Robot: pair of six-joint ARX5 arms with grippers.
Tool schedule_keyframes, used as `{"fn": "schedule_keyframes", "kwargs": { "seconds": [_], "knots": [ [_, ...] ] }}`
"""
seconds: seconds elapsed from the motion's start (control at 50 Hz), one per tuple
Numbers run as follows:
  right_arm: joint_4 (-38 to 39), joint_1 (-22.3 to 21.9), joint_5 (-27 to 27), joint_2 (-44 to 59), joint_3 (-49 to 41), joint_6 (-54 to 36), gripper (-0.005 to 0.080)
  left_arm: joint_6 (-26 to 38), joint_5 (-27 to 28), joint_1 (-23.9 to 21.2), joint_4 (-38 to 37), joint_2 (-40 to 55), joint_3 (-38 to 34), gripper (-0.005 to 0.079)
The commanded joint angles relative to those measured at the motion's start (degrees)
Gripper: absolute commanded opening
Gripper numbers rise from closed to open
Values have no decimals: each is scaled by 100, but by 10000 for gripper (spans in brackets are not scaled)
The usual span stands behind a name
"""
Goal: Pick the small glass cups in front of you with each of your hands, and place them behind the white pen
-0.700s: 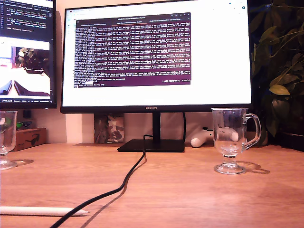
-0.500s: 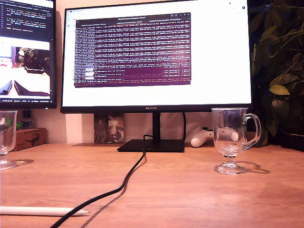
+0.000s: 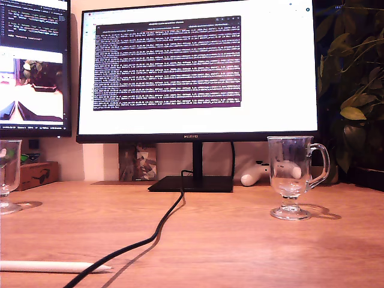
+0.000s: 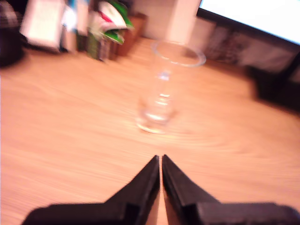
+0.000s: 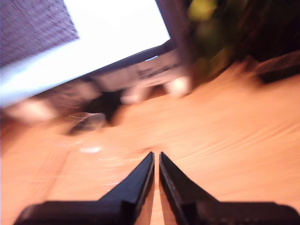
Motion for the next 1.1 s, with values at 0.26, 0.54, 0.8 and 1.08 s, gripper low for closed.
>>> {"fn": "schedule_keyframes", "kwargs": {
  "seconds": [0.26, 0.54, 0.8, 1.08],
  "knots": [
    [-2618, 267, -527, 1233, 2612, -389, -12, -535, 2118, -28, -662, 811, 1327, -23],
    [-4369, 428, -518, 3840, 4690, -1729, -12, 901, 2465, -31, -1633, 2765, 2702, -23],
    [-5344, 785, 20, 5847, 5858, -2861, -12, 2153, 2068, -31, -1958, 3840, 3270, -23],
    [-5088, 1261, 824, 6937, 6352, -3665, 60, 2946, 1351, -31, -2243, 4627, 3434, -23]
  ]
}}
